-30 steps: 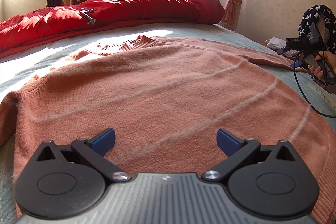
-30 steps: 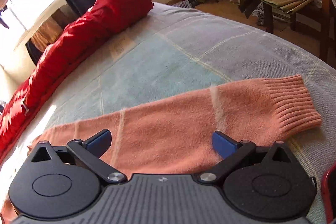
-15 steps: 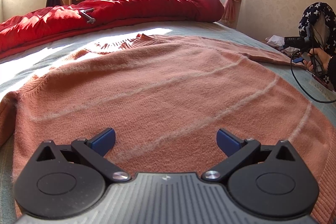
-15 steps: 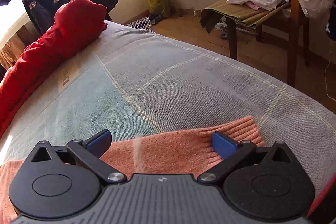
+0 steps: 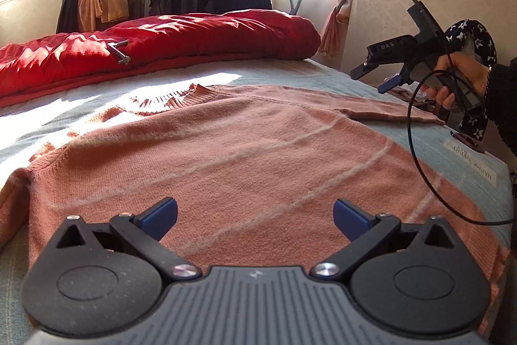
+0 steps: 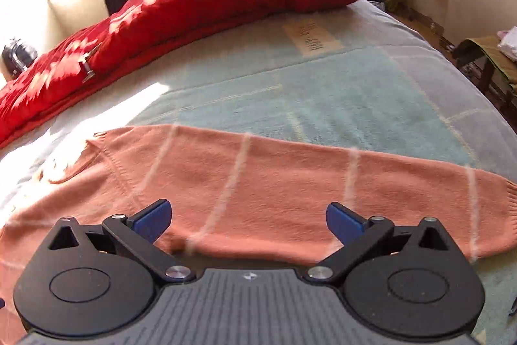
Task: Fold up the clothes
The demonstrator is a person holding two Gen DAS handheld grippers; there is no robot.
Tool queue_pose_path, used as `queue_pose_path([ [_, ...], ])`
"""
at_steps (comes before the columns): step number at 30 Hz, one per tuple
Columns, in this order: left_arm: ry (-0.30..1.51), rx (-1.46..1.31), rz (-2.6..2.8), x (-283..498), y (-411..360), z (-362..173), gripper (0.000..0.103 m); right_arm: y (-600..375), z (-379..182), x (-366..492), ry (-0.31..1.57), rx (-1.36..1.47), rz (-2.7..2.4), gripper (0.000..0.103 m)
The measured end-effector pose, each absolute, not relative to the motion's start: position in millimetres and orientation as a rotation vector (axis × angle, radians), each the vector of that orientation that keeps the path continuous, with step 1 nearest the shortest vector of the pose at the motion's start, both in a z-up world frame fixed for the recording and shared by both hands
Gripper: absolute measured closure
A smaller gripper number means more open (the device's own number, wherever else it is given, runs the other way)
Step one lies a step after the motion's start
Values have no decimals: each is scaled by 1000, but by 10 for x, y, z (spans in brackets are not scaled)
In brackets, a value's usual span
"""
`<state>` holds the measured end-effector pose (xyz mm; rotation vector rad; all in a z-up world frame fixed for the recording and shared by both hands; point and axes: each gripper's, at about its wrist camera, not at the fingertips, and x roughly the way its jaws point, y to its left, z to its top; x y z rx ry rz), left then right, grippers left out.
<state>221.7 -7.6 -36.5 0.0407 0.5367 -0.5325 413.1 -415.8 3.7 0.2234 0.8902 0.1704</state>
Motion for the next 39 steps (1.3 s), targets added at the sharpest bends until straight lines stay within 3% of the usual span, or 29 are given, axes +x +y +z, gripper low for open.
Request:
queue_pose_path([
  [8,514,32,-572,2110,-71,-281,1,-3001,-214,4083,936,165,329,0],
  [11,510,25,-547,2115,-21,-264,1,-3087,-459,3988,982,199,250,0],
  [18,502,21,-557,2084,6,-234,1,-3231,-320,3329,1037,215,202,0],
  [23,516,44,-578,2030,-89,-251,1,-3162,-199,3121,962,271,207,0],
  [27,538,60,-552,1982,-132,-246,1,-3133,-415,2904,977,304,184,0],
  [34,571,47,-541,1907,-195,-232,1,-2954,-424,2179,913,75,106,0],
  [39,625,70,-526,1875,-318,-370,1,-2695,-290,2086,726,-2,114,0],
])
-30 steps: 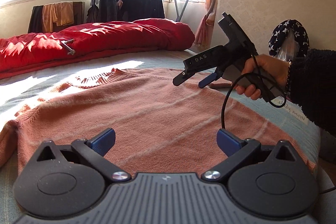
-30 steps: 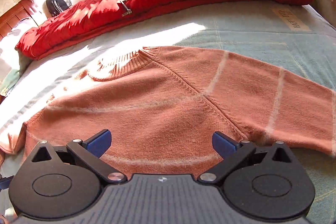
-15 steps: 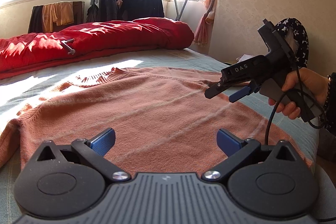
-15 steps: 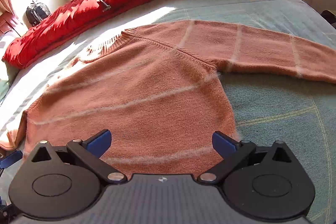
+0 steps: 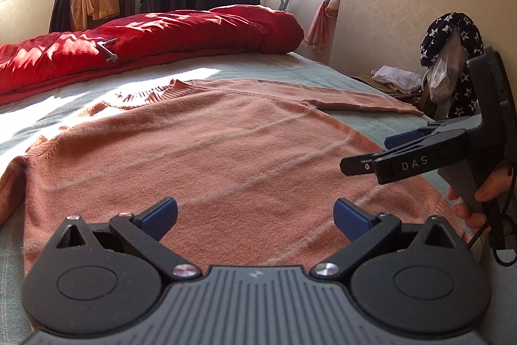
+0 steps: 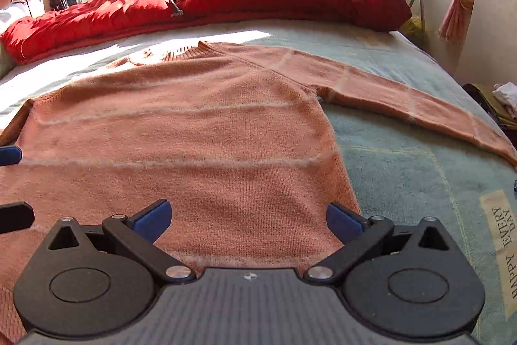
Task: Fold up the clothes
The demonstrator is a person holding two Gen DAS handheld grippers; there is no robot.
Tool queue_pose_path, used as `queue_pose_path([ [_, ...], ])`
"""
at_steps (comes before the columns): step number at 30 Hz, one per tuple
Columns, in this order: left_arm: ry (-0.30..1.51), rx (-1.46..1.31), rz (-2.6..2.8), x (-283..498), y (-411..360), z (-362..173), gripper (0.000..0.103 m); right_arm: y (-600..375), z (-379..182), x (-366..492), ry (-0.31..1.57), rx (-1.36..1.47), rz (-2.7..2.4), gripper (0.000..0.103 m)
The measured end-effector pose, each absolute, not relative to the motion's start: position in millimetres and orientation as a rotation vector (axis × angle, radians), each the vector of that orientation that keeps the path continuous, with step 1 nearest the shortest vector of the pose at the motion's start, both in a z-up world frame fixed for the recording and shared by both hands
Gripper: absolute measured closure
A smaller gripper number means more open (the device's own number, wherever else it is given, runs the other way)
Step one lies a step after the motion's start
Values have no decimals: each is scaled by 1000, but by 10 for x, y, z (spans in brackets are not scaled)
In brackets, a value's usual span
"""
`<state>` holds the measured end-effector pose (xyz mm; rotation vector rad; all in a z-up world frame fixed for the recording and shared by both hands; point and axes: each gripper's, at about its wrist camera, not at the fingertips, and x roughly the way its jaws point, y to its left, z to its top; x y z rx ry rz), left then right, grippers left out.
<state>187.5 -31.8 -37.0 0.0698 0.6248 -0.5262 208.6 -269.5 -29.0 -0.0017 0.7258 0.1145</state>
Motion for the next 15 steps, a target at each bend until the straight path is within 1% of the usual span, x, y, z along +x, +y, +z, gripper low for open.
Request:
queue_pose_path([
  [3,644,97,-459,1865,-347,-468,1,-2571,-335,2256,676,35,154,0],
  [7,694,109,-389,1849,-321,-600,1,-2475,-496,2515,678,51,227,0],
  [11,737,113,-330,1786,-294,-703,1,-2550,-707,2529,652,87,261,0],
  [15,741,113,-303,1704,-281,-697,1,-2675,-632,2577,691,157,294,0],
])
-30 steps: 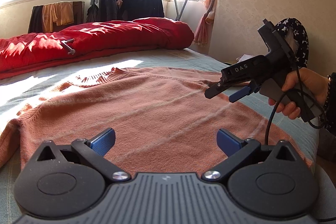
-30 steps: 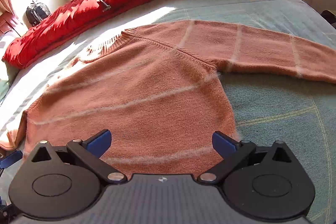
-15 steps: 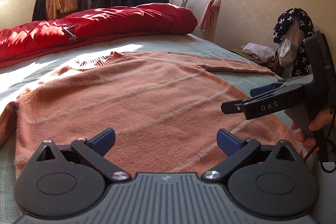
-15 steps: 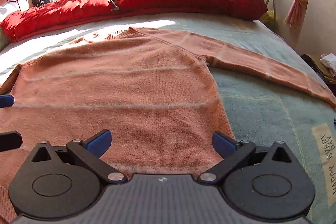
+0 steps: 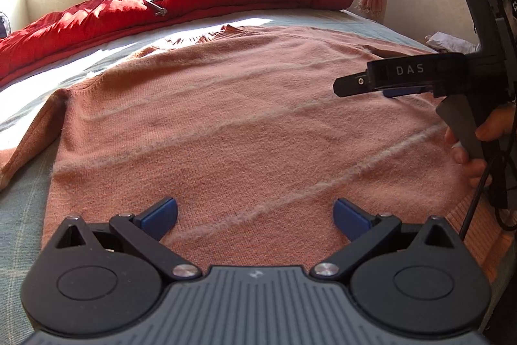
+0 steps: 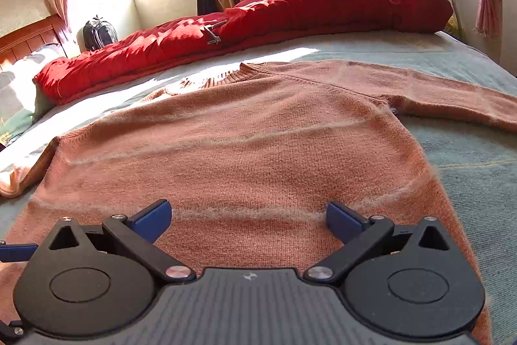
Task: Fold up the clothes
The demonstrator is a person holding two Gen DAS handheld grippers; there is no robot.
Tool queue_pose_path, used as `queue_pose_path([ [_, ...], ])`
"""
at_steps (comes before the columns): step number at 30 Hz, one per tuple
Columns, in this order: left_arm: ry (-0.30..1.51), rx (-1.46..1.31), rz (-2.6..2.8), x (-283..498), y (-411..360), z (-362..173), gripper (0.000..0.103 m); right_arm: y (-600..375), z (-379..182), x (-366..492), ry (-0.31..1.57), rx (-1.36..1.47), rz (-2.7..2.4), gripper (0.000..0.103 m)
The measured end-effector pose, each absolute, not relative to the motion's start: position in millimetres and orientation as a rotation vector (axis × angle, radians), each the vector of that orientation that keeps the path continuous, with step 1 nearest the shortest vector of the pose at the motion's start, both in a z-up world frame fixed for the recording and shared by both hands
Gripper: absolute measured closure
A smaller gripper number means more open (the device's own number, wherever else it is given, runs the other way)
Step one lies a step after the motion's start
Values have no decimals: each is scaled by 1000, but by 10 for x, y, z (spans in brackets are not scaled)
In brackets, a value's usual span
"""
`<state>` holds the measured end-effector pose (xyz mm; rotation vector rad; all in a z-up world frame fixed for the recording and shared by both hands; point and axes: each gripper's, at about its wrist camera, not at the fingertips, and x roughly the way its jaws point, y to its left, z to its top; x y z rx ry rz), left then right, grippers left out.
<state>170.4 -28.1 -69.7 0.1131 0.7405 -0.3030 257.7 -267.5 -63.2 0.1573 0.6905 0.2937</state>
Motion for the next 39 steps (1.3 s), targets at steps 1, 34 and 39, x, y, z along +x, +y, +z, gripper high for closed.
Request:
queue_pose_path([
  [1,750,104,-297,1709,-277,-691,1,-2679,-610,2594,711,148,301,0],
  [34,763,76,-293,2064,94,-73,1,-2144,-521,2341,775,33,660,0],
  [39,696,136,-290,2718,202,262,5,-2092,-614,2395,788,-6,620,0],
])
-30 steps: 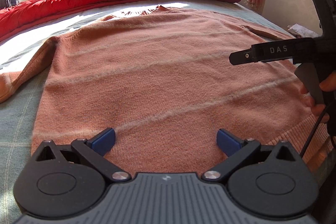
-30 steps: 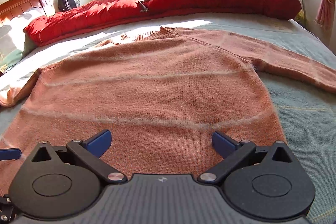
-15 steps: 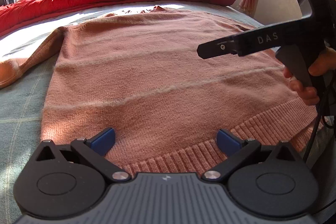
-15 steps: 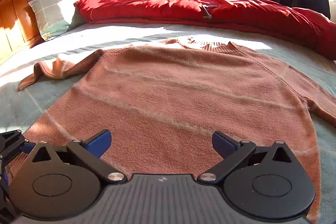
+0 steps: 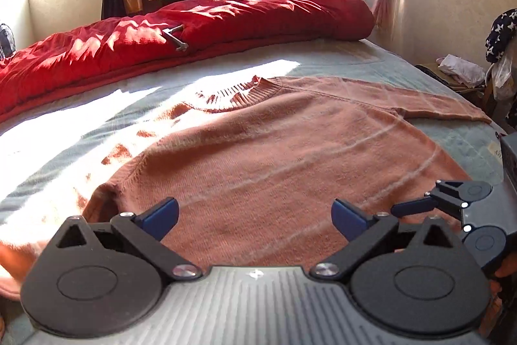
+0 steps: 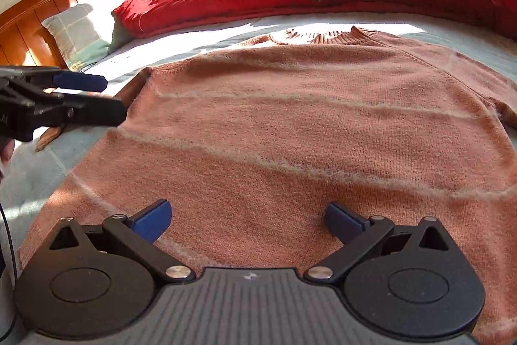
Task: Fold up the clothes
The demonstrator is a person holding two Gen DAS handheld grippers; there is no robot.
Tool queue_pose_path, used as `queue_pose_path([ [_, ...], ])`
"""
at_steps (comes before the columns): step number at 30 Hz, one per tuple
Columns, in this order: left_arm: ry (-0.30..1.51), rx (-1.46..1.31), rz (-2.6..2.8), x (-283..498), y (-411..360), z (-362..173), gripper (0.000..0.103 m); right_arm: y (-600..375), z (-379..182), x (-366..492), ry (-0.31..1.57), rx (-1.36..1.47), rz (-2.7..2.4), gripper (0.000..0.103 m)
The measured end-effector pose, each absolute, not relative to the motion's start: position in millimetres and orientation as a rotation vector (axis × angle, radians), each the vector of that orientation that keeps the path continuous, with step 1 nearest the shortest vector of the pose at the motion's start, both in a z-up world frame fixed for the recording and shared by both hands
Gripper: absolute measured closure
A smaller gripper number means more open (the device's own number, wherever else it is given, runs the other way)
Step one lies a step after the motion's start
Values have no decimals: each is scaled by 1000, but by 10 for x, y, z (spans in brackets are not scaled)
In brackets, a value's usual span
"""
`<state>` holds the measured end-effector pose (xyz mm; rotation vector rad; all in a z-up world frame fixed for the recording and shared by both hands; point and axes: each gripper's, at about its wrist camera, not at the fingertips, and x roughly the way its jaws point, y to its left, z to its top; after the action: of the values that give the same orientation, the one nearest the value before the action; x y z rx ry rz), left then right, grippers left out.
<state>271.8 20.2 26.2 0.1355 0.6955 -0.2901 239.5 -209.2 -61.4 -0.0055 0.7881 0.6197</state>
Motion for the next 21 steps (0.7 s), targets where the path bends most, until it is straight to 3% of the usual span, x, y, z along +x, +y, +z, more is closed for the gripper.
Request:
queue_pose_path([
  [2,677,179,-262,3019,259,342,11,-2036,-617,2372,775,-52,615,0],
  [7,718,196,-151,3847,575,321,44,-1979,-670,2359,741,-117,617,0],
  [10,761,176,-96,4327,785,237,51,-1994,-675,2385,736,-113,627,0],
  [21,923,105,-169,4975,1253,-415,49,-2052,-693,2373,722,-92,652,0],
])
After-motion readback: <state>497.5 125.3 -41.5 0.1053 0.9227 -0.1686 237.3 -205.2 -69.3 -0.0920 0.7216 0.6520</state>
